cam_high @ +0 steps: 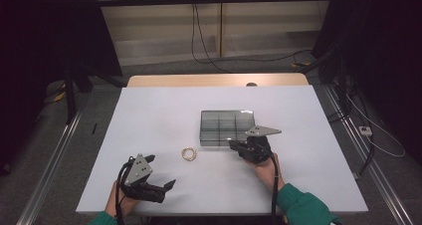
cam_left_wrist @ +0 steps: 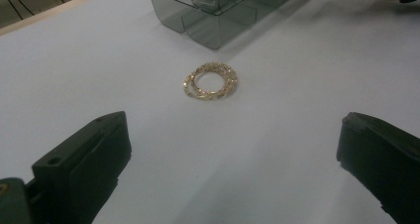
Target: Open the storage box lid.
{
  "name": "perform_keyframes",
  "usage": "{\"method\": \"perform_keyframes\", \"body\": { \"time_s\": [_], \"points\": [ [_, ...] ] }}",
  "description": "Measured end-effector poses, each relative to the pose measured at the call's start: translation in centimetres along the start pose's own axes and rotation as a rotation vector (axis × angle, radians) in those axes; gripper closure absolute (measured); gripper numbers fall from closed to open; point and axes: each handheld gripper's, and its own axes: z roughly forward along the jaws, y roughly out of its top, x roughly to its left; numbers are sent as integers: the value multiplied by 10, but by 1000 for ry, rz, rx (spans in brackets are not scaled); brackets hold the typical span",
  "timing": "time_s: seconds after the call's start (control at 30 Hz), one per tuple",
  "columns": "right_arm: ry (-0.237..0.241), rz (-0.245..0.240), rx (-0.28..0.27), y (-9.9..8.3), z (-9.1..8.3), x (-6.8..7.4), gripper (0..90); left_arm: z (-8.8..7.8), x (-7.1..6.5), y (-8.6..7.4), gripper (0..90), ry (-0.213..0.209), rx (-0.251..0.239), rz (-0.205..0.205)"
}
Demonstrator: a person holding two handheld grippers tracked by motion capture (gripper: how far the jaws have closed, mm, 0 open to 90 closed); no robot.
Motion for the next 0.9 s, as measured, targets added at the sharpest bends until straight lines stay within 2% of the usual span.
{"method": "perform_keyframes", "body": {
  "time_s": [0.17, 0.23, 0.37, 0.47, 0.67, 0.9],
  "points": [
    [0, -8, -9, 2, -2, 1, 876, 5, -2, 5, 1, 2, 5, -3],
    [1, -10, -19, 4, -3, 1, 875, 9, -3, 8, 1, 5, 6, -17],
    [-3, -16, -26, 7, -5, 2, 871, 17, -3, 16, 1, 6, 27, -17],
    [-8, -15, -31, 9, -6, 2, 866, 25, -3, 23, 0, 12, 38, -21],
    [-12, -20, -35, 11, -7, 3, 865, 43, 2, 39, 0, 28, 23, -38],
    [-15, -24, -40, 14, -9, 3, 864, 66, 8, 55, 0, 39, 35, -52]
  ]
}}
